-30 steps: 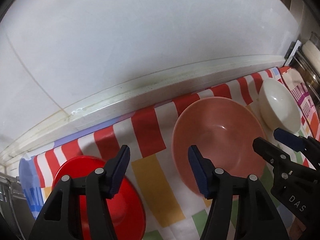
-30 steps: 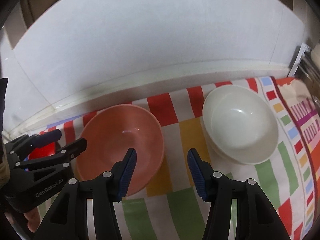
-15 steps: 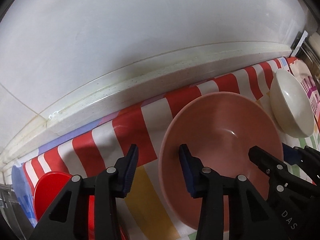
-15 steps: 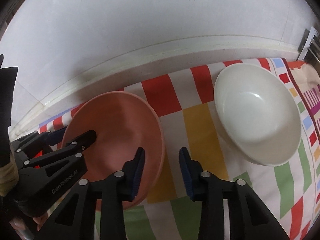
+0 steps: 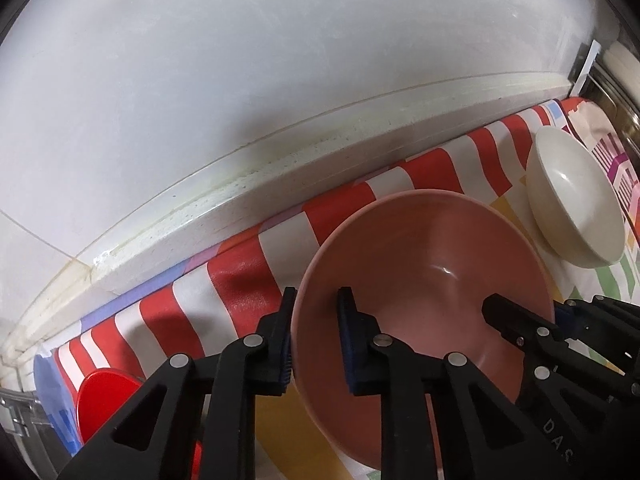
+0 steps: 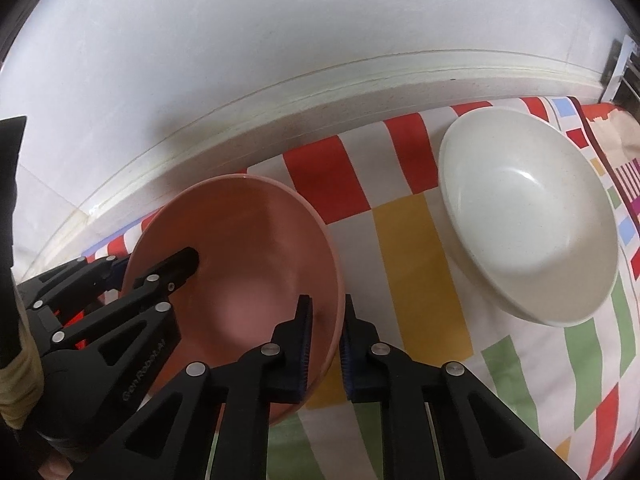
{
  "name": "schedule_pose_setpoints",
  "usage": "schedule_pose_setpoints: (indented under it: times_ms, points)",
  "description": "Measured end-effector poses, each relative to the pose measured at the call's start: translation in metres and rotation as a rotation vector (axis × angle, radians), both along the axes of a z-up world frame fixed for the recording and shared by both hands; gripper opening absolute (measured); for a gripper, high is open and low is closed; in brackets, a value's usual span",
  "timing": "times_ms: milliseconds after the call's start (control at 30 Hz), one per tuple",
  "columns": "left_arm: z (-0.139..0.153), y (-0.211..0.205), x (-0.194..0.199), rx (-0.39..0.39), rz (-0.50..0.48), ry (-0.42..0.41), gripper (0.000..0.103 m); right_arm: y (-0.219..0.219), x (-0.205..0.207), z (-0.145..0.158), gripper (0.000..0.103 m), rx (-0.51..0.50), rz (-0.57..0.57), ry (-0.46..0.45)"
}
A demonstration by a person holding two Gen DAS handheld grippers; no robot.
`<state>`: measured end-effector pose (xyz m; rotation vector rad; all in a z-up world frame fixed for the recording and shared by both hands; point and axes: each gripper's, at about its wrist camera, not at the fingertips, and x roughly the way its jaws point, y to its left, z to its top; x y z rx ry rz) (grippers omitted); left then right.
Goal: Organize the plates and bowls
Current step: 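Close both grippers on the pink bowl rim, then lift the pink bowl with both grippers and carry it over the green plate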
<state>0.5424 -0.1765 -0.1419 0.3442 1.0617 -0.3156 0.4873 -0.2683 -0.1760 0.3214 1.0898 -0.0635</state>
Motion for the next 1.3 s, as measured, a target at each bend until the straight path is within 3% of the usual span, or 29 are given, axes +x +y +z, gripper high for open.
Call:
schedule_pose_setpoints:
  times_ms: [533, 667, 1300]
  points:
    - [0.034, 0.009, -0.064, -0.082, 0.035, 0.007, 0.019, -0.006, -0.024, 0.034, 0.014, -0.01, 0.012, -0.045]
    - [0.042, 0.015, -0.067, -0.106, 0.035, 0.002, 0.019, -0.003, -0.043, 0.04, 0.014, -0.032, 0.026, -0.062]
    - [0.066, 0.004, -0.168, -0.157, 0.001, 0.011, 0.019, -0.029, -0.145, 0.075, 0.014, -0.063, 0.037, -0.09]
